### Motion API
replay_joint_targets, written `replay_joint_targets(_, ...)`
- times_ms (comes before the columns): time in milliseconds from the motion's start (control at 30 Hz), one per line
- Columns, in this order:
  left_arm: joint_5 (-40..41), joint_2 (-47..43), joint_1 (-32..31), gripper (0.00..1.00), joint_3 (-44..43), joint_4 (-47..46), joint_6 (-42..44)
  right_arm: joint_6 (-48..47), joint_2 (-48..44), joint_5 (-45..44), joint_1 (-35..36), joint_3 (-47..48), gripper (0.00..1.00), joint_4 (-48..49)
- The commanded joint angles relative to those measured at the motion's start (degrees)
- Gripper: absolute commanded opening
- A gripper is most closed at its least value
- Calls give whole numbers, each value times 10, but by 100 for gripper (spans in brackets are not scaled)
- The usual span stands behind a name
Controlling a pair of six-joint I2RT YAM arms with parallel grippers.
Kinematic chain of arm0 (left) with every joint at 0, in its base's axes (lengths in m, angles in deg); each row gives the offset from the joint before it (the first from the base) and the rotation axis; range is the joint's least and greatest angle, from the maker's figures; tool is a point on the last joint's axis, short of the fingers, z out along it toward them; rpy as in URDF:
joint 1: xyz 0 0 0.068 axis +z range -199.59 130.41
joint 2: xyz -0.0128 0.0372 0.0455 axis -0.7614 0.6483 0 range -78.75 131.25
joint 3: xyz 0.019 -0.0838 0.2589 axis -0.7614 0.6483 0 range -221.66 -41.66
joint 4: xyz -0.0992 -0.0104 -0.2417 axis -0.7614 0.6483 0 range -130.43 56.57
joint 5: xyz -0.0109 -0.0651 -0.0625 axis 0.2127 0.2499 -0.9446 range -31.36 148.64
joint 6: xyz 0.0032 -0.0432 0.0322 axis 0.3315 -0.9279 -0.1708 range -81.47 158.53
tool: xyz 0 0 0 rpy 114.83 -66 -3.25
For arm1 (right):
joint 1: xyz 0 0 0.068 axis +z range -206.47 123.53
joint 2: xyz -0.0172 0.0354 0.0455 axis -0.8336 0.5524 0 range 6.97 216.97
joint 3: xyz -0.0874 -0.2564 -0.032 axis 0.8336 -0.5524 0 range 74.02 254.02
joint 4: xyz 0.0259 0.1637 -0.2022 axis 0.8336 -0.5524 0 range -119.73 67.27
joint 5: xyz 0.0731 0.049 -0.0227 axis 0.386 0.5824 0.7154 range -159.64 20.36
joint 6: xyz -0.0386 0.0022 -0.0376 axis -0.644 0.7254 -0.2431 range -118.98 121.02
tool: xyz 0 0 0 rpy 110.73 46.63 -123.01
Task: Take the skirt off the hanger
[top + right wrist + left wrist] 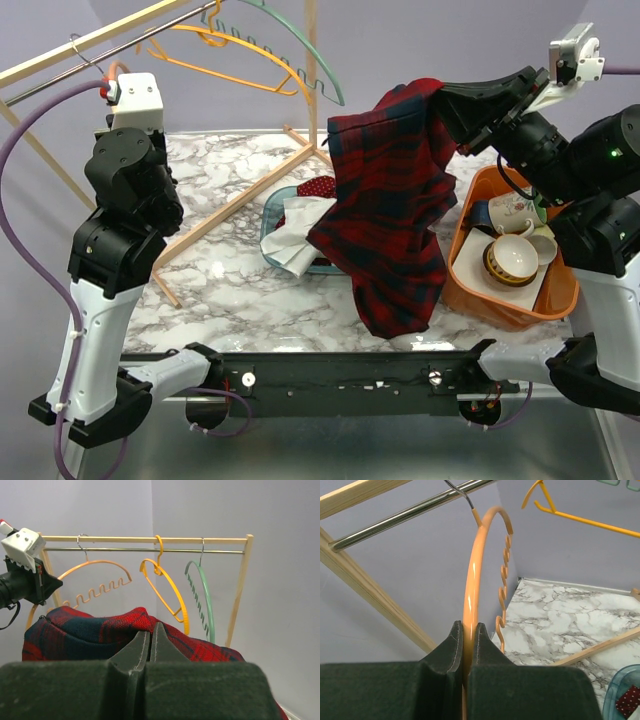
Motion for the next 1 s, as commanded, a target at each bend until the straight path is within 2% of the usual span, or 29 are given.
replay_joint_targets(0, -40, -6, 1, 12, -17, 21, -54, -9, -1, -13, 0, 7, 1, 31)
replay_joint_targets(33, -60, -8, 1, 18, -28, 34, -60, -15, 11, -16, 0, 12, 1, 26)
replay_joint_targets(67, -96, -10, 1, 32, -33, 40, -68, -41, 17, -38, 0, 13, 1, 29)
replay_joint_targets(133, -142, -21, 1, 44, -36, 46, -80, -61, 35, -75, 0, 16, 1, 58)
replay_joint_targets(167, -183, -26, 1, 57, -34, 47, -81, -76, 43, -102, 0, 25, 1, 62)
replay_joint_targets(300, -250, -64, 1, 78, -26, 35, -96, -111, 105, -105, 0, 143, 1, 39)
replay_joint_targets(400, -291, -96, 1, 93, -7, 0, -107, -143, 102, -122, 0, 124, 1, 117)
replay_joint_targets(467, -326, -109, 1, 98, -3, -22, -117, -161, 91, -126, 0, 66, 1, 211)
replay_joint_targets(533, -381, -128, 1, 99, 0, -37, -116, -170, 87, -132, 0, 50, 1, 272)
replay_joint_targets(700, -425, -142, 1, 99, -26, -51, -138, -205, 114, -118, 0, 78, 1, 329)
replay_joint_targets(833, -491, -118, 1, 99, -74, -43, -153, -228, 155, -111, 0, 118, 1, 315)
replay_joint_targets(900, -525, -98, 1, 99, -84, -39, -161, -246, 158, -111, 0, 108, 1, 319)
replay_joint_targets(967, -572, -85, 1, 99, -86, -39, -160, -264, 151, -112, -1, 52, 1, 358)
